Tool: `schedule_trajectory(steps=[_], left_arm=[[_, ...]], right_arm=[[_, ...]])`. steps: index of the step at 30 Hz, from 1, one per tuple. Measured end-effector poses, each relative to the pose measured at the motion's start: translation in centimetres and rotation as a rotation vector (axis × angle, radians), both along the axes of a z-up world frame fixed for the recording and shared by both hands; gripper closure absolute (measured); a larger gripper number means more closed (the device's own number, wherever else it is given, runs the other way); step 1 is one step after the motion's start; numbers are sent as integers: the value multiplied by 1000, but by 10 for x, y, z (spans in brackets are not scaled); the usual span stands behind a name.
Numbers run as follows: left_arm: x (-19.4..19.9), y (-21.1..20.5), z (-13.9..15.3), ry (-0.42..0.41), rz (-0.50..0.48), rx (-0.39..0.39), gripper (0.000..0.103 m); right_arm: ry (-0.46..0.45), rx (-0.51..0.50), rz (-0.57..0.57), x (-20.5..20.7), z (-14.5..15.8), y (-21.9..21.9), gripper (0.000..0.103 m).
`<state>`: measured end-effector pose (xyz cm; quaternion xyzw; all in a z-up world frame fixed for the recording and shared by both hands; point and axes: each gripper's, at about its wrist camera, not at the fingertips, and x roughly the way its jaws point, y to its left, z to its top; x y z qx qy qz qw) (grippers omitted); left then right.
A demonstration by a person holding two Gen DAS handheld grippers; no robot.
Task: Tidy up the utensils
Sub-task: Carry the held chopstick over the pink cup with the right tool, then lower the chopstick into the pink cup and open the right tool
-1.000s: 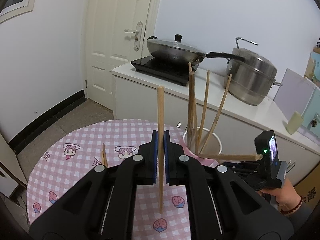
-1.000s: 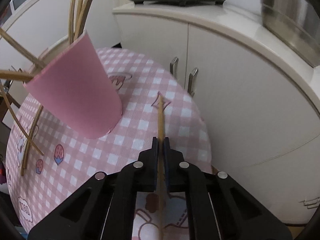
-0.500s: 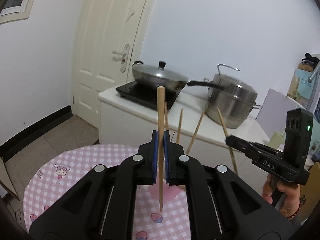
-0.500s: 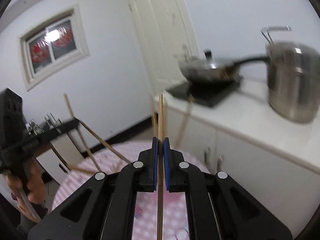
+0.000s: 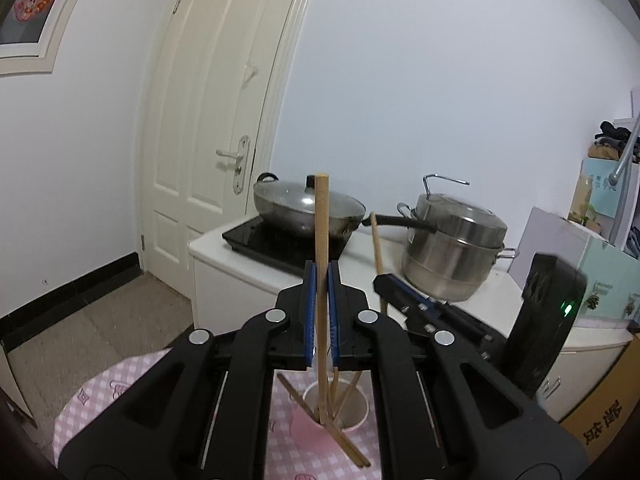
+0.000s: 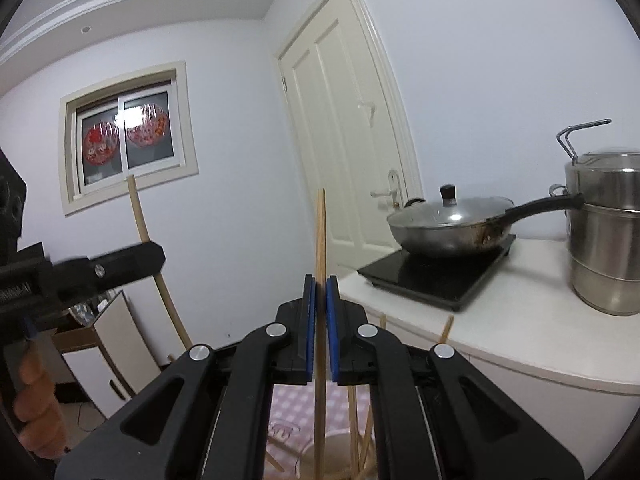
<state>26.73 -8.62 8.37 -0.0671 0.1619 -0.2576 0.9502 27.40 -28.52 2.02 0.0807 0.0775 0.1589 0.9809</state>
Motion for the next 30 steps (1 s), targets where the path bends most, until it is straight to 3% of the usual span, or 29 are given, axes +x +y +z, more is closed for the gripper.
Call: schedule_trajectory(steps=[7,23,30], left_arm=[[14,-11,-10,9,-17,-6,97],[30,-33,-54,66,-37,85,97],[33,-31,-55,86,-42,74,97]], right_arm=[[-70,5,-11,8,-8,2,99],[-158,-5,-7,8,-28,0,99],[-140,3,3,12,-33,0,99]])
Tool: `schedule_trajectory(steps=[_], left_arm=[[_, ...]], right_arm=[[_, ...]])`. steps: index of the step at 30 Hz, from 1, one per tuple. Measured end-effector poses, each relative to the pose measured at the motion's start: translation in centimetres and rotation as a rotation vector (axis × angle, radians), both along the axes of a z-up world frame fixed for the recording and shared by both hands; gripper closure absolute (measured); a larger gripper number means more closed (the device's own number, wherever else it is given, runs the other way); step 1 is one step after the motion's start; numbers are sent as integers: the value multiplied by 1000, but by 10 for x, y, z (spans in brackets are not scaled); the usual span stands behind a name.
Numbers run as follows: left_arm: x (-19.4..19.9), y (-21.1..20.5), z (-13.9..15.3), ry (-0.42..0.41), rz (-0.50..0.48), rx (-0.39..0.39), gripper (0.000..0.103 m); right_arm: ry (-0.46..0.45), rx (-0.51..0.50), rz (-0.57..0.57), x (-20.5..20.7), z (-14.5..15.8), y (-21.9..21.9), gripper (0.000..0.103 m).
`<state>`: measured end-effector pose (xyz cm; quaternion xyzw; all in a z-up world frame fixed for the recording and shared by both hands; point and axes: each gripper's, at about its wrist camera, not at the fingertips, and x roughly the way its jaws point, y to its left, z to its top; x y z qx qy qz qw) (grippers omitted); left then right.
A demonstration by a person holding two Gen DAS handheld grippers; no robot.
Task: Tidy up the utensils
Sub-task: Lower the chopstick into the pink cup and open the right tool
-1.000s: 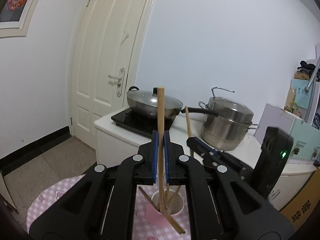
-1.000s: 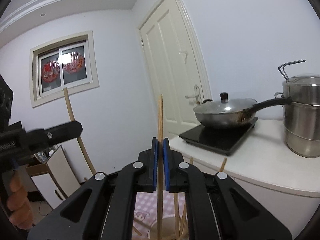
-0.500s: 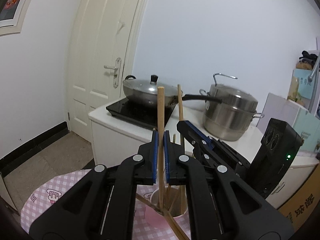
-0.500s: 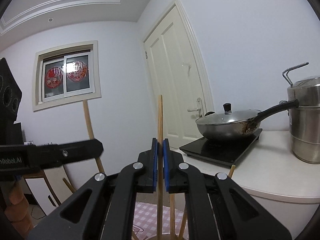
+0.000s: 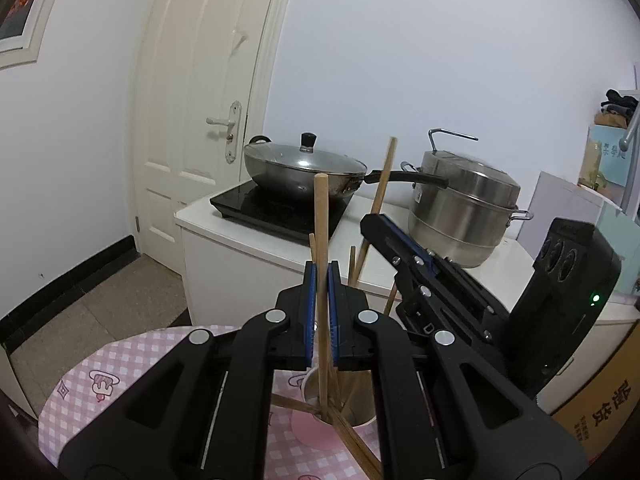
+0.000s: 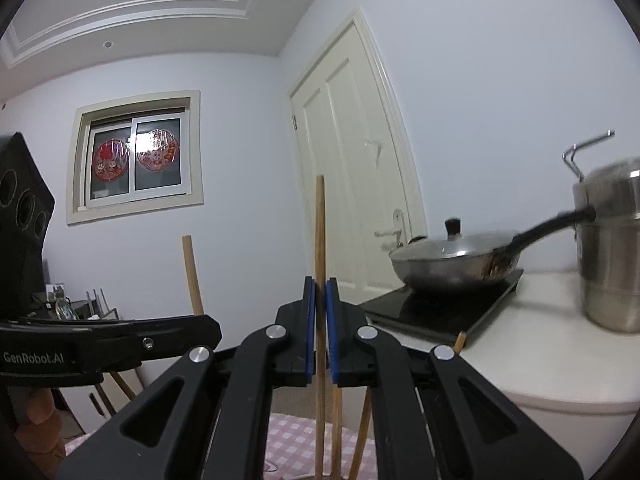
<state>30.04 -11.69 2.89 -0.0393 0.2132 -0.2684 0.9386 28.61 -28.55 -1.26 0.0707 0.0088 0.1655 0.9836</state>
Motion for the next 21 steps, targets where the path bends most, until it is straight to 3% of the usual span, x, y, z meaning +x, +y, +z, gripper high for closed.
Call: schedule_trajectory(steps=[11,18,21], left_arm=[[-1,0,1,44,-37,18,96],[-6,1,4,62,-41,20,96],[-12,5,8,53,-36,15,96]], right_arm=[[136,-77,-4,-5,-26,7,98],[153,-126,-22,-21,-18,19,97],[146,-142,-33,-31,-11,23,91]])
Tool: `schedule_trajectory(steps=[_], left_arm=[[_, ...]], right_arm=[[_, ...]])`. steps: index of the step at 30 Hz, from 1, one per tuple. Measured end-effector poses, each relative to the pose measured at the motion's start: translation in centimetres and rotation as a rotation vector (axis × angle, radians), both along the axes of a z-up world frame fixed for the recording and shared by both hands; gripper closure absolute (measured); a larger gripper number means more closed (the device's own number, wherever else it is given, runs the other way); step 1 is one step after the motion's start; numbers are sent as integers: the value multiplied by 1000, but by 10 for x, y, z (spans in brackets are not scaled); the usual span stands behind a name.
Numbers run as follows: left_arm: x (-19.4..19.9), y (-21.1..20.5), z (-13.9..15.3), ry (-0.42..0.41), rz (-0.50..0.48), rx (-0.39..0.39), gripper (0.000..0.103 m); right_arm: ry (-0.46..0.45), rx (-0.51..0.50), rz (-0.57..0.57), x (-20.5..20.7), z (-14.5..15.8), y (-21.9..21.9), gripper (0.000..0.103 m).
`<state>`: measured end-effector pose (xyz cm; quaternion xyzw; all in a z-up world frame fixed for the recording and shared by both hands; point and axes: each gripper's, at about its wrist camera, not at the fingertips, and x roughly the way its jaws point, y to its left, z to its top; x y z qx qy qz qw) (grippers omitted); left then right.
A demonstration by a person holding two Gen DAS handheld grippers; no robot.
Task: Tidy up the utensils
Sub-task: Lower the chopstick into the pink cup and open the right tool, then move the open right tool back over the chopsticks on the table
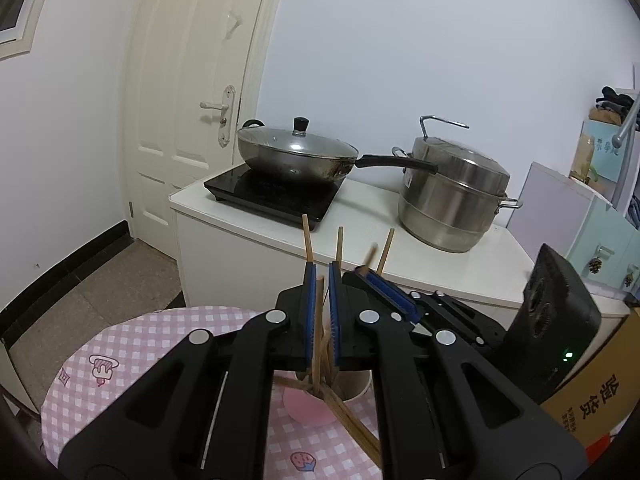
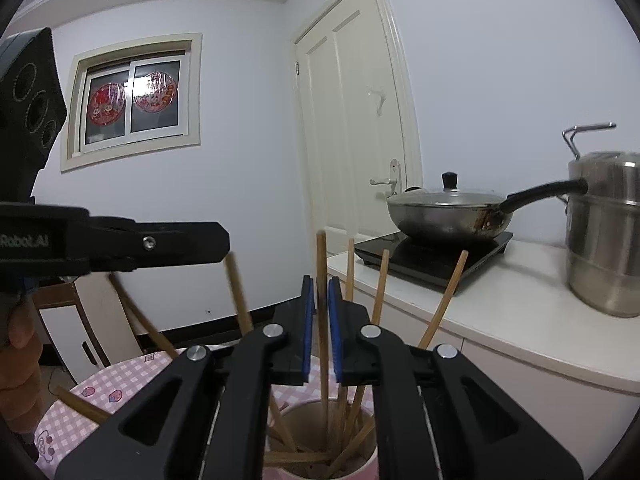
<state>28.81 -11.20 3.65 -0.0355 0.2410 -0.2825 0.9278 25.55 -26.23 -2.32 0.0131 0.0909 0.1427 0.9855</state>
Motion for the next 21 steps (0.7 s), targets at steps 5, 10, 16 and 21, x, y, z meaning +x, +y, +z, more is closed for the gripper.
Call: schedule_trajectory(steps=[5,10,16,21], left_arm=[[-13,9,9,-25,11,-2,96],[-34,29,16,-60,47,7,96],[-60,58,16,-91,98,14,96],[-80,87,10,-92,141,19,96]], right_arm=[[-19,-16,-18,-18,13,6,80],[-39,-28,-31,-36,27,13,75],[-62,-50,-34,-64,41,32,69],[-65,-56,-2,-86,47,51,64]])
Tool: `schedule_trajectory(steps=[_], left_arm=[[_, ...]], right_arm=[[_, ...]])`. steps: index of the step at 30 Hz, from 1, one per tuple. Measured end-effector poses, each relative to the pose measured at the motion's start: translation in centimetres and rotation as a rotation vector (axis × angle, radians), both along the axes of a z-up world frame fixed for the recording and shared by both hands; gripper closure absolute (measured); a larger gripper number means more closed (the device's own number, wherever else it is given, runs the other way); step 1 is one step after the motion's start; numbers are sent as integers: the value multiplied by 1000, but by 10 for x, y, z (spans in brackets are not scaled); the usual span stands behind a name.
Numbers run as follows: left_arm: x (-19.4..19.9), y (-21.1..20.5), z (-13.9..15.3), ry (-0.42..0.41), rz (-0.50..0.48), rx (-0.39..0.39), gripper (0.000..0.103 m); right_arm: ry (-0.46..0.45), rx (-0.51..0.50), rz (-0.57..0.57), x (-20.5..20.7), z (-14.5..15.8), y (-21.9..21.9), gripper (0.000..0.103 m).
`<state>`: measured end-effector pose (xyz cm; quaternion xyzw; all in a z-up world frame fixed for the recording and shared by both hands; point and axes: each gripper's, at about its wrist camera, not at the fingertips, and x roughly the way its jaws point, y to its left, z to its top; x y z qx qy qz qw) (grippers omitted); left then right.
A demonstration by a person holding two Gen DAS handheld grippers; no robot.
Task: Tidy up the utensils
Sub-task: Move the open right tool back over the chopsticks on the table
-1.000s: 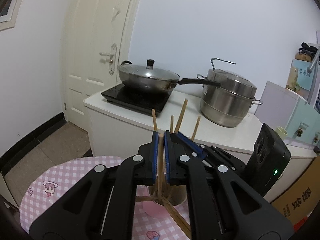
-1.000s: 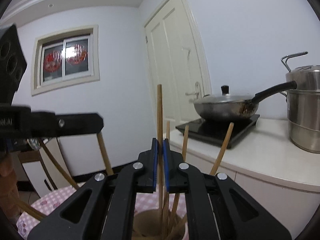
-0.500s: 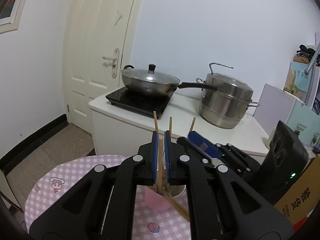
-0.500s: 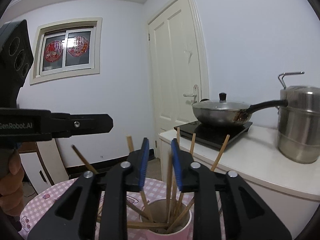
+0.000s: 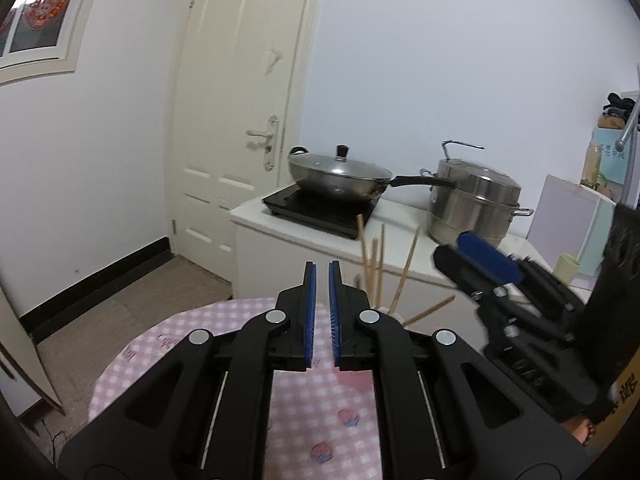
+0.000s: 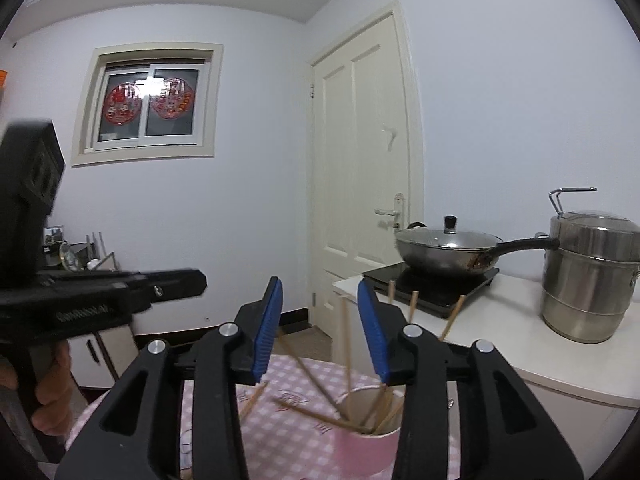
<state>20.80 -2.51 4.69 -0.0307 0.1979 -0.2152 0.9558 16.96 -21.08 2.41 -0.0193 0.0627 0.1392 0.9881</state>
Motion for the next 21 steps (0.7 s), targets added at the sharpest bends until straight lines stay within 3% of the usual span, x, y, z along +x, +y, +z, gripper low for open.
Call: schedule_trajectory(steps=[5,13,21], left_arm=[[-23,36,-13,9,44,-18,96],[-44,76,-41,50,132,29,96],[-30,110,-92,186,204,34,96]], right_arm=[[17,-23,54,-17,-3,26,63],[72,-75,135,-34,-21,69,59],[179,-124,150,-25,-55,90,58]])
